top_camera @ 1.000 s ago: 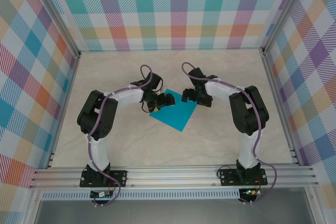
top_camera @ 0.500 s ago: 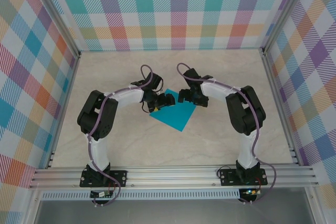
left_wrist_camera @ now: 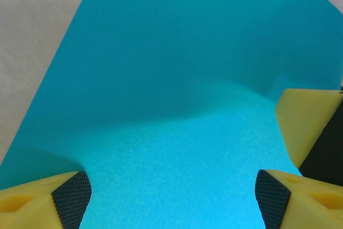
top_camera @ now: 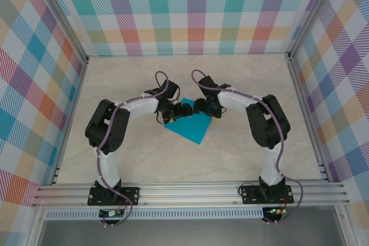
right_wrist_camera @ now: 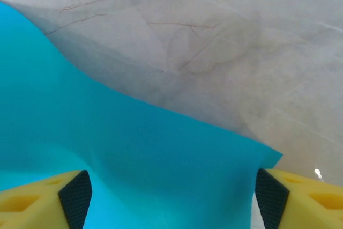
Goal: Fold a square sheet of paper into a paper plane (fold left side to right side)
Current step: Pick up the square sheet of paper from the center of the table.
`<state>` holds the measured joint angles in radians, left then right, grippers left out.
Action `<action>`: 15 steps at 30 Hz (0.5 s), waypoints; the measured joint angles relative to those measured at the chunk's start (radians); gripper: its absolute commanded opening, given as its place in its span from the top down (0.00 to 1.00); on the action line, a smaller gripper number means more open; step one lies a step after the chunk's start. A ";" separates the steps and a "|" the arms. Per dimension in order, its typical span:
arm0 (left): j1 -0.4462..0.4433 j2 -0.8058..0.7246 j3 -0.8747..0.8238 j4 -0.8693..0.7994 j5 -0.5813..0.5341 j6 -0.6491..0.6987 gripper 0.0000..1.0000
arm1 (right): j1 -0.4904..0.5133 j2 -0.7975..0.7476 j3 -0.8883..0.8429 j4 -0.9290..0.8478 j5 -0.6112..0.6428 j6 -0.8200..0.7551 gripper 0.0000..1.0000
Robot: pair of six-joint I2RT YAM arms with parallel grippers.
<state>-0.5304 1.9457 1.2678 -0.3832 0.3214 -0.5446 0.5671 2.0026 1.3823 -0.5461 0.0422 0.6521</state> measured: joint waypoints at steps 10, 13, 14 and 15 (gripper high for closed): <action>-0.005 -0.051 -0.048 0.017 -0.024 -0.002 0.14 | 0.029 0.003 -0.016 0.060 -0.098 -0.001 0.72; 0.003 -0.112 -0.078 0.019 -0.024 -0.002 0.12 | 0.033 -0.011 -0.045 0.098 -0.143 -0.009 0.79; 0.009 -0.138 -0.091 0.024 -0.020 -0.002 0.12 | 0.033 -0.018 -0.055 0.109 -0.156 -0.012 0.79; 0.015 -0.172 -0.108 0.028 -0.010 -0.001 0.12 | 0.032 -0.033 -0.071 0.129 -0.174 -0.012 0.81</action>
<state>-0.5152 1.7741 1.1599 -0.3553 0.3111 -0.5457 0.5995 1.9697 1.3109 -0.4175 -0.1314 0.6399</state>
